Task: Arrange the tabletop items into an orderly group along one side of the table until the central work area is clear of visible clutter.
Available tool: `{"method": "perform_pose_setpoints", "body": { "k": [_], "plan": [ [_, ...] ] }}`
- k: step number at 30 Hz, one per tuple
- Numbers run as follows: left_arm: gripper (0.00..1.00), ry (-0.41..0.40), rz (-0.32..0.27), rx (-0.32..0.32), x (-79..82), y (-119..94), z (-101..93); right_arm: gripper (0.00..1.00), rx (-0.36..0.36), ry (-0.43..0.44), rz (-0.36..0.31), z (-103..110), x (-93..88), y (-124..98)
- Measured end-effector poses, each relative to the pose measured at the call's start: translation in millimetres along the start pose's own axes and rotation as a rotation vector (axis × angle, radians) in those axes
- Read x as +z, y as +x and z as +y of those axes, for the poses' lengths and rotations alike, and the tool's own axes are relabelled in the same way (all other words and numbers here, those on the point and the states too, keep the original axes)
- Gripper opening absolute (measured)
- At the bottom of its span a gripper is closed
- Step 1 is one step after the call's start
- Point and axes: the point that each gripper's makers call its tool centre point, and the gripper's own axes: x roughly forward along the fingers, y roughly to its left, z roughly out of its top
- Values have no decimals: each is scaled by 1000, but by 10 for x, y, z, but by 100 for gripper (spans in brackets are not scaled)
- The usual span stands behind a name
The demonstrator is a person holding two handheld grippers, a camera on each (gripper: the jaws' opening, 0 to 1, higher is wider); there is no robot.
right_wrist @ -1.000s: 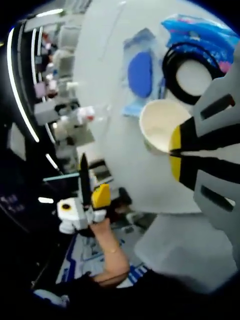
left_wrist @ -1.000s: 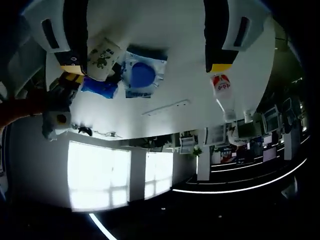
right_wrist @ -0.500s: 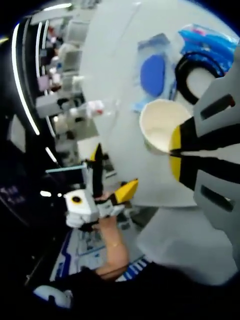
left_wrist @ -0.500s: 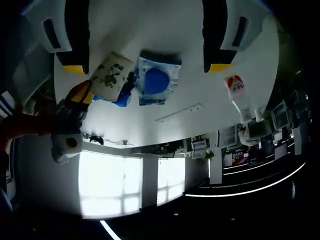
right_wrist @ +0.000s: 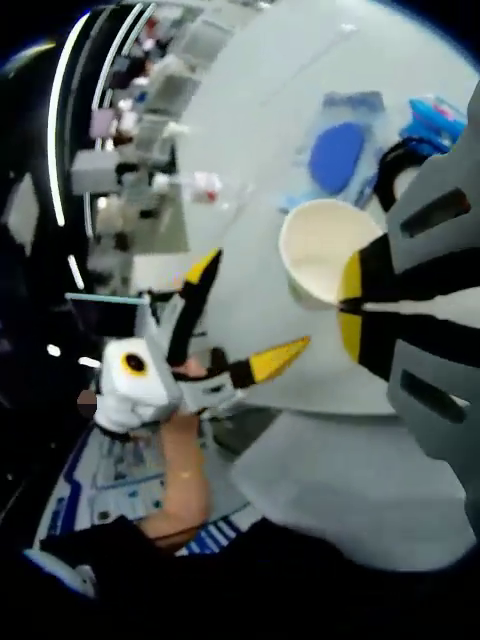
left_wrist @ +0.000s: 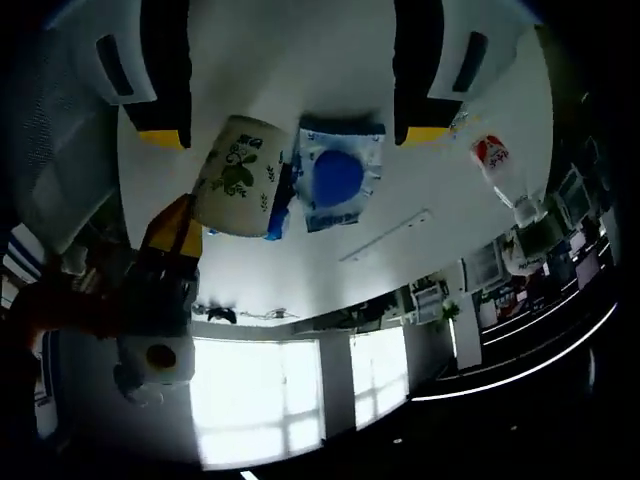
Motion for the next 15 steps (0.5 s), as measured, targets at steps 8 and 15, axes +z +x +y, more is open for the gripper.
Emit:
{"method": "perform_pose_setpoints", "body": {
  "k": [8, 15],
  "plan": [
    [76, 16, 5, -36, 20, 52, -108, 0, 29, -99, 61, 116, 37, 38],
    [70, 49, 29, -74, 2, 74, -207, 0, 34, -169, 113, 156, 11, 49]
  ]
}}
